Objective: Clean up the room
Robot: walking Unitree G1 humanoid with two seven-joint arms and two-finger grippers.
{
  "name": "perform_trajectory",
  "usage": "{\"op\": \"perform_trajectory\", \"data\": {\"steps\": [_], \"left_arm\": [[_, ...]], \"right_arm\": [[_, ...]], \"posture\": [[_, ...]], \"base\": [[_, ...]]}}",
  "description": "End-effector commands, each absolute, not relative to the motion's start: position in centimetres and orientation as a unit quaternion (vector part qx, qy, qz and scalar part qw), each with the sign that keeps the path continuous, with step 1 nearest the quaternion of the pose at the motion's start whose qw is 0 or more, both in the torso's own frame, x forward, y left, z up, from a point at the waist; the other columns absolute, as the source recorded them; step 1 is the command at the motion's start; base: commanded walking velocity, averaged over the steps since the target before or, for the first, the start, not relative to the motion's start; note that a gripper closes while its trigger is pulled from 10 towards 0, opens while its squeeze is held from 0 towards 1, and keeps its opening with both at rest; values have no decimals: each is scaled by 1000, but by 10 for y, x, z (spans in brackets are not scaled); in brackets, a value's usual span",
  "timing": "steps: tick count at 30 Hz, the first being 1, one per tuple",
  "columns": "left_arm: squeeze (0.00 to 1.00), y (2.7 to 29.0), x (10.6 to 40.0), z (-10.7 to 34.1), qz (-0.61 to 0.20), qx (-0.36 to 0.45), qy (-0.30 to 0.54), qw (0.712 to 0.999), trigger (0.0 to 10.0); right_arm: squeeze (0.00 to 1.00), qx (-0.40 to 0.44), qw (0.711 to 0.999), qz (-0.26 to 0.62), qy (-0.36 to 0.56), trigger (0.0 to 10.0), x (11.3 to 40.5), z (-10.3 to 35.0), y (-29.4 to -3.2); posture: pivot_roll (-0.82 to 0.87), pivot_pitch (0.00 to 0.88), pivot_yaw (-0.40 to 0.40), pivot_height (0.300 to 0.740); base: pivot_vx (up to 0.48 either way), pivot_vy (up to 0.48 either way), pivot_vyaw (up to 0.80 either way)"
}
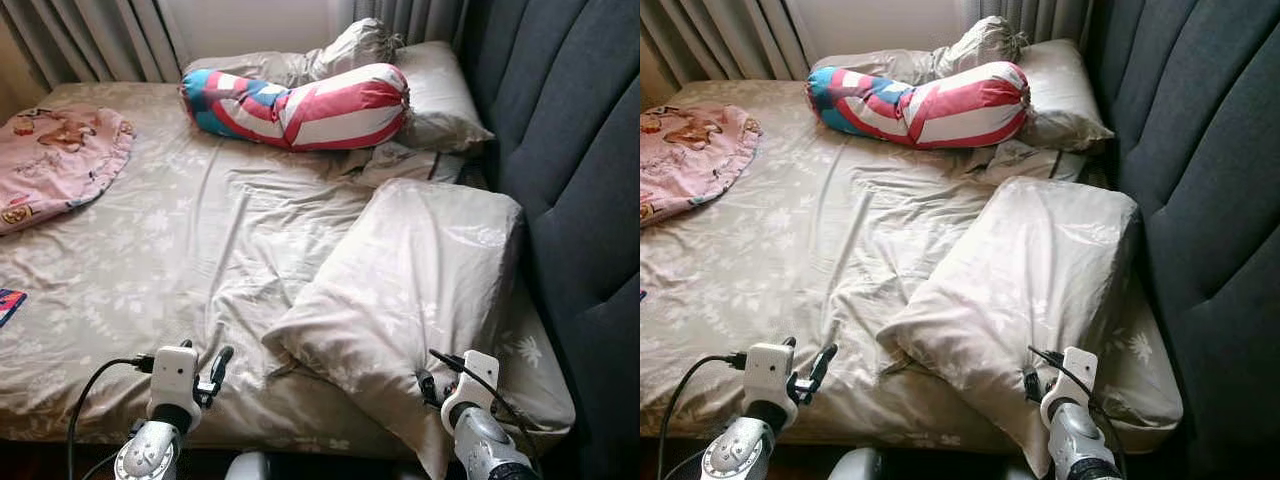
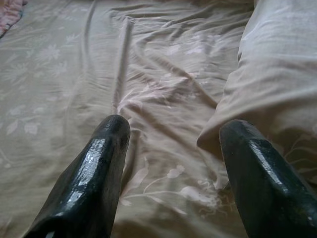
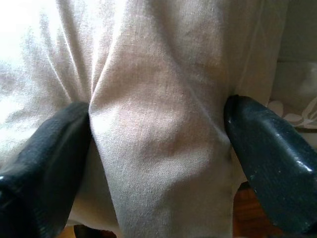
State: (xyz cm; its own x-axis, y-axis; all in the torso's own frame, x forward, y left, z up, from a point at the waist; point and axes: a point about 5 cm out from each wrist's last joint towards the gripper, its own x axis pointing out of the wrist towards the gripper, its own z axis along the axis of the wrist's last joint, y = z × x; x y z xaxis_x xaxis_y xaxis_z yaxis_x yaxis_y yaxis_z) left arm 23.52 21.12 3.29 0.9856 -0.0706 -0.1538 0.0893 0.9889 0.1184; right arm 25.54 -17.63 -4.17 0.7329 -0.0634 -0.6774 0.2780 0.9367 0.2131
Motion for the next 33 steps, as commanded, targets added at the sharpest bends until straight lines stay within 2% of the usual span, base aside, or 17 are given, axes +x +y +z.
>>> {"op": "perform_trajectory", "data": {"steps": [1, 2, 3, 33], "left_arm": [[0, 216, 234, 32, -38, 64, 81, 994, 10000], [0, 216, 234, 31, -38, 64, 82, 994, 10000], [0, 216, 234, 31, -38, 64, 82, 994, 10000], [0, 222, 235, 20, -36, 63, 106, 992, 10000]], "right_arm": [[0, 171, 890, -88, 413, 4275, 232, -61, -166], [0, 170, 891, -87, 413, 4275, 232, -60, -165], [0, 173, 891, -83, 411, 0, 233, -60, -164], [0, 168, 890, -72, 417, 0, 232, -61, -157]], "posture": [[-17, 133, 35, 655], [-17, 133, 35, 655], [-17, 133, 35, 655], [-15, 133, 36, 655]], "base": [[0, 0, 0], [0, 0, 0], [0, 0, 0], [0, 0, 0]]}}
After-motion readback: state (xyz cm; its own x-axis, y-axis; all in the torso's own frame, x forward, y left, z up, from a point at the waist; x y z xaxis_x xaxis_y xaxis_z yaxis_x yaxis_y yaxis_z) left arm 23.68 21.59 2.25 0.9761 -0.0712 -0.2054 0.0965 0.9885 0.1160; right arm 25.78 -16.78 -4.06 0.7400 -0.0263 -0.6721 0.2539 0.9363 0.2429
